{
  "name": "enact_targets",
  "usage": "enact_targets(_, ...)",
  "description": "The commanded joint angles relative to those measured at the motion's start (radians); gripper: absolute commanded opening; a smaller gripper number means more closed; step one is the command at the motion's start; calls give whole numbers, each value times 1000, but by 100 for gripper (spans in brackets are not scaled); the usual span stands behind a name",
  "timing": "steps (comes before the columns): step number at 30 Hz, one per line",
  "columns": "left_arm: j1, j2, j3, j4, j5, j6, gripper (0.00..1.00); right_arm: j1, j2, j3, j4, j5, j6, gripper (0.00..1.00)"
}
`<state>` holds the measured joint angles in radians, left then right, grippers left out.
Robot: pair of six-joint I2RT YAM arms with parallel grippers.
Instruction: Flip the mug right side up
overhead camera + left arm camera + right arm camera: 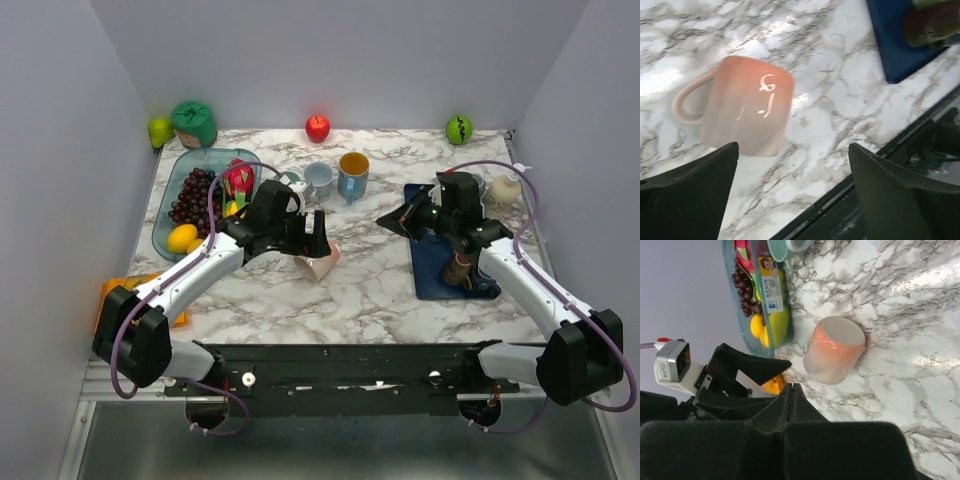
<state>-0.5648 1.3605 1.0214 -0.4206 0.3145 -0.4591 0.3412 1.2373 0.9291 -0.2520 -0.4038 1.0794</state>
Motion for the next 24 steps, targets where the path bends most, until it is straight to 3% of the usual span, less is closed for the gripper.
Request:
enact_targets(1,3,-52,-23,-78,-190,100,99,36,24,-19,-62,48,-136,1)
enact_targets(3,3,-64,-46,-73,-230,96,99,53,36,-19,-73,75,-196,5)
enact_targets(10,3,-130,-138,-23,-275,33,99,252,86,10,-76,301,-360,45)
enact_targets(13,8,-184,-152,-12,-337,13,99,338,117,34,-55,431,-429,58)
enact_targets(19,19,-316,-135,-32,-474,-13,99,528,197,54,48,641,-533,76)
enact_targets(24,22,-406,-96,-55,-554,-15,99,656,296,102,72,840,-588,82)
